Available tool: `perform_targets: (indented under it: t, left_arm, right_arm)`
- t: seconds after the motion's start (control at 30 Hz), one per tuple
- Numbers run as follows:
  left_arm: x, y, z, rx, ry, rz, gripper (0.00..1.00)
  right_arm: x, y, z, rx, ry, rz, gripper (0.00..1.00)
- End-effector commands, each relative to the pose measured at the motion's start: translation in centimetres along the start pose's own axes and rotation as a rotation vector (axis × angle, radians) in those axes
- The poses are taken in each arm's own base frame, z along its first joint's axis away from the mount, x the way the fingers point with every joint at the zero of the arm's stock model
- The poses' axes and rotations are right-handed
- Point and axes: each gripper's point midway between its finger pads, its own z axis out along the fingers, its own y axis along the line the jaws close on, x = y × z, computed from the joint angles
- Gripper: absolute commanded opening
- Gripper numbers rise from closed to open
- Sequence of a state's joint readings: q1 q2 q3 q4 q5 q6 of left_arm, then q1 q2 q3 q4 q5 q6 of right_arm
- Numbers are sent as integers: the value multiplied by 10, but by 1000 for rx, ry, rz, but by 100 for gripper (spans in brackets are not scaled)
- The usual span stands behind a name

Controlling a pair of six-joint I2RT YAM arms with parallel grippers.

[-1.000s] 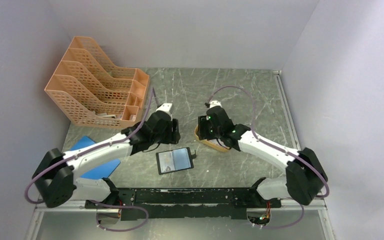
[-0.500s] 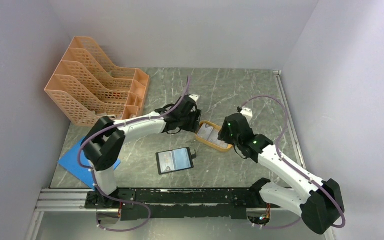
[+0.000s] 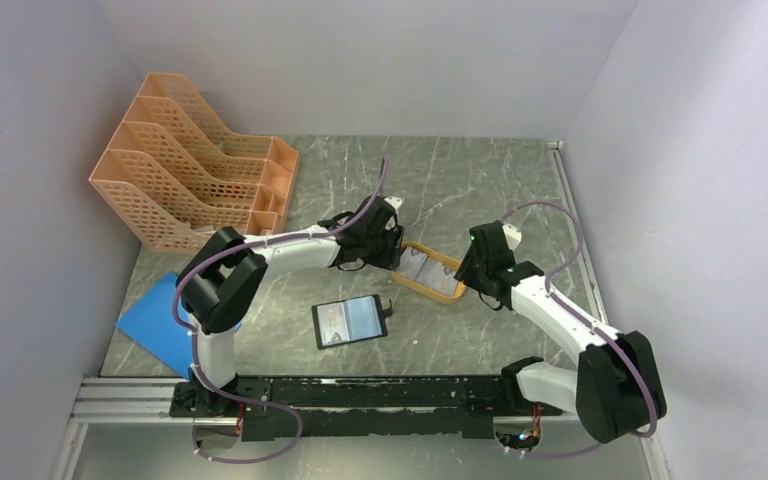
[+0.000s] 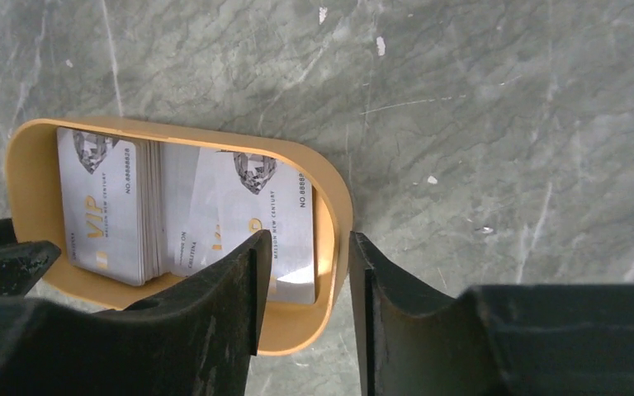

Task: Put the credit cards into the card holder
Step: Adjust the storage box at the center of the board.

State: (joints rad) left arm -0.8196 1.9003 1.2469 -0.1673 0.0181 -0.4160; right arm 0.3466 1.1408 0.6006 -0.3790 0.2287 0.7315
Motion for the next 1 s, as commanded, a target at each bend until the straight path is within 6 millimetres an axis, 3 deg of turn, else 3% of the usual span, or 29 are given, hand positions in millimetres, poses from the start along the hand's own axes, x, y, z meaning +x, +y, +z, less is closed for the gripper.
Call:
perform_targets:
  t: [0.0,0.23,0.6,0.83,0.97]
  left_arm:
    - [3,-8,-5,64,-12,-34,43]
    - [18,-4,-17,65,-13,-80,27]
    - [47,-7,-41,119,-7,-201,21]
    - [44,-4,-47,99,-30,-213,28]
    - [43,2,-51,59,-26,-212,39]
  right_arm:
    - [4,6,11,-35,16,-20,40]
    - [-2,10,21,-26,24,-107,30]
    - [-12,29,40,-53,32,-172,25]
    - [-20,51,59,-79,67,-206,25]
    - [-29,52,53,-61,56,-197,39]
